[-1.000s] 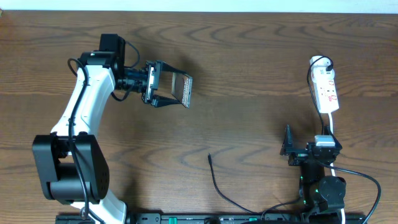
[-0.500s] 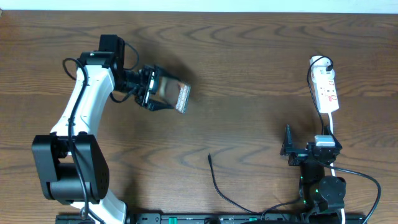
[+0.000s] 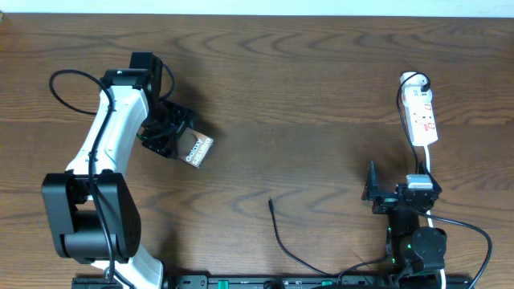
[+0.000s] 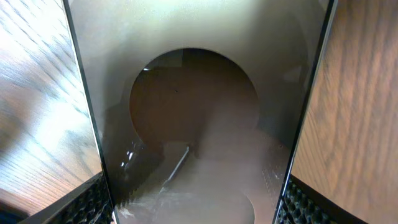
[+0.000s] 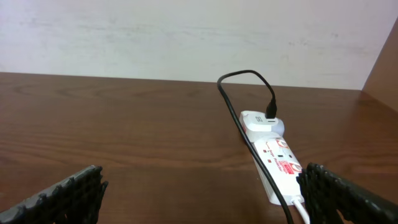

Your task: Plug charger to phone and switch on socket

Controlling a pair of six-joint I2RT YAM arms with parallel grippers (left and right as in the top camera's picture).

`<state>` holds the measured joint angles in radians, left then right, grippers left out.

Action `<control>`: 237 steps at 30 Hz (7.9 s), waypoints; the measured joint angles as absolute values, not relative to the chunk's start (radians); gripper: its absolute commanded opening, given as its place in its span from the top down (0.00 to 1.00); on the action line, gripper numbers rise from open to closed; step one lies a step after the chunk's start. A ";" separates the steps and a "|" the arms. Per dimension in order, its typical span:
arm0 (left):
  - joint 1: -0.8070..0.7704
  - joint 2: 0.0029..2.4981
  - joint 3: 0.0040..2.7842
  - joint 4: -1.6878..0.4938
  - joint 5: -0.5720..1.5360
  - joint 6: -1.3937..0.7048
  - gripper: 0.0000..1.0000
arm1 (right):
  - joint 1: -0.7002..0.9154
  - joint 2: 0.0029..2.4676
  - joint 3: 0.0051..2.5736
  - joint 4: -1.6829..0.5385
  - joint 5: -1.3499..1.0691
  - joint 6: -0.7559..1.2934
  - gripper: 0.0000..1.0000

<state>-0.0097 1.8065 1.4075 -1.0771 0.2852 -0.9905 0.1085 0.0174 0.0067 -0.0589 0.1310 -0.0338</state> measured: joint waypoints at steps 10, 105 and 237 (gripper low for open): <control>-0.078 1.806 1.407 -1.081 0.230 -0.991 0.92 | 0.109 0.017 0.007 -0.046 -0.012 0.028 0.01; -0.257 1.806 1.399 -1.024 0.343 -1.464 0.93 | 0.639 1.910 0.882 0.588 -0.714 1.114 0.74; -0.017 1.806 0.910 0.685 0.905 -1.419 0.00 | 0.506 1.920 0.881 0.912 -0.496 1.902 0.99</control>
